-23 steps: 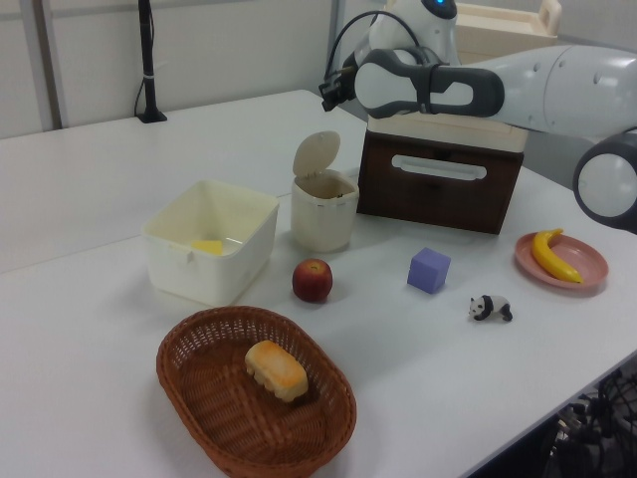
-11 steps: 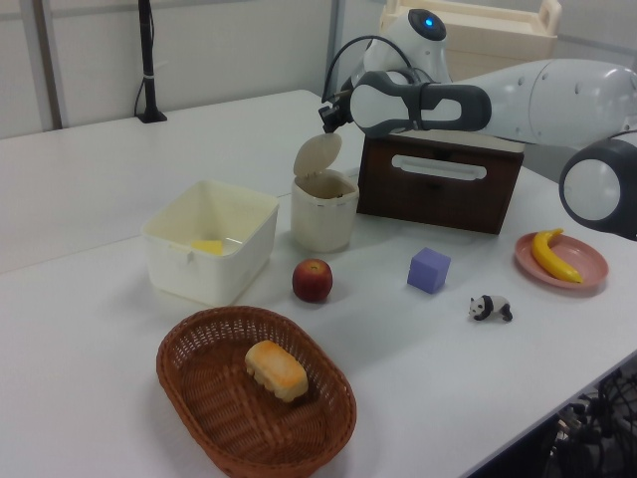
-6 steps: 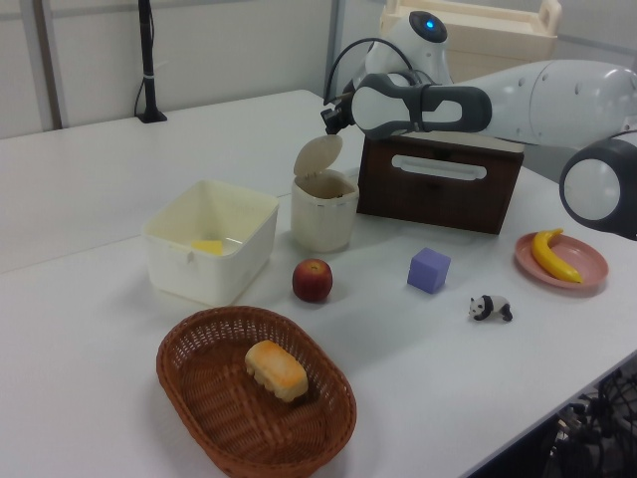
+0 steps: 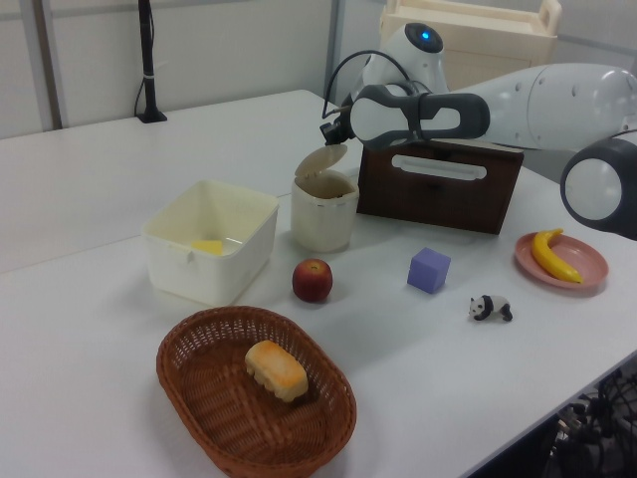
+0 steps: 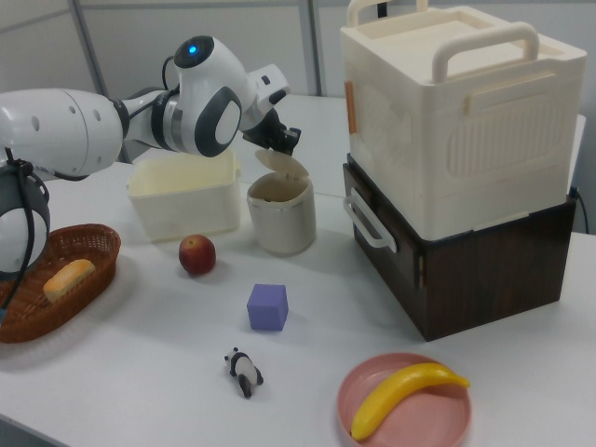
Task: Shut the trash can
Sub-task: 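Lower the gripper and push the hinged lid down onto the can, then press the gripper on the lid to seat it shut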
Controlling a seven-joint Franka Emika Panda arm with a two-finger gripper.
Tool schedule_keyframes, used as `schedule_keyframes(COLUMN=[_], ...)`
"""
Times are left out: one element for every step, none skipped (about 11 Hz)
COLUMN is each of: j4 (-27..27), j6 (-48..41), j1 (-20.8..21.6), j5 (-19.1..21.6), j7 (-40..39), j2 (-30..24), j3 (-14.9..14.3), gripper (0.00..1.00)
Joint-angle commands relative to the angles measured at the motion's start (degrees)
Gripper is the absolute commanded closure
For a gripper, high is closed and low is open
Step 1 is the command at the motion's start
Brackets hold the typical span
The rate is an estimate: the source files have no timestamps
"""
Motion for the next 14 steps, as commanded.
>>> schedule_keyframes(j4=[-7.1, -8.2, -8.8, -9.9, -10.1, -10.2, -10.9, -11.1, -11.5, -11.9, -12.5, -13.1, -14.1, -14.8], j6=[0.5, 0.5, 0.4, 0.4, 0.4, 0.4, 0.4, 0.4, 0.4, 0.4, 0.4, 0.4, 0.4, 0.4], j1=[0.4, 0.3, 0.3, 0.3, 0.2, 0.2, 0.2, 0.2, 0.2, 0.2, 0.2, 0.2, 0.3, 0.3], j5=[-0.8, -0.7, -0.7, -0.7, -0.7, -0.7, -0.7, -0.8, -0.8, -0.8, -0.8, -0.8, -0.8, -0.8], j7=[-1.6, -1.8, -1.8, -1.9, -1.9, -1.9, -2.1, -2.1, -2.2, -2.2, -2.2, -2.2, -2.9, -3.6], j2=[-5.3, -6.2, -7.1, -7.8, -8.0, -8.1, -8.2, -8.2, -8.1, -8.0, -8.0, -8.0, -8.1, -8.1], j3=[-0.3, -0.2, -0.2, -0.2, -0.2, -0.2, -0.3, -0.2, -0.2, -0.2, -0.3, -0.3, -0.2, -0.2], gripper=[1.00, 1.00, 1.00, 1.00, 1.00, 1.00, 1.00, 1.00, 1.00, 1.00, 1.00, 1.00, 1.00, 1.00])
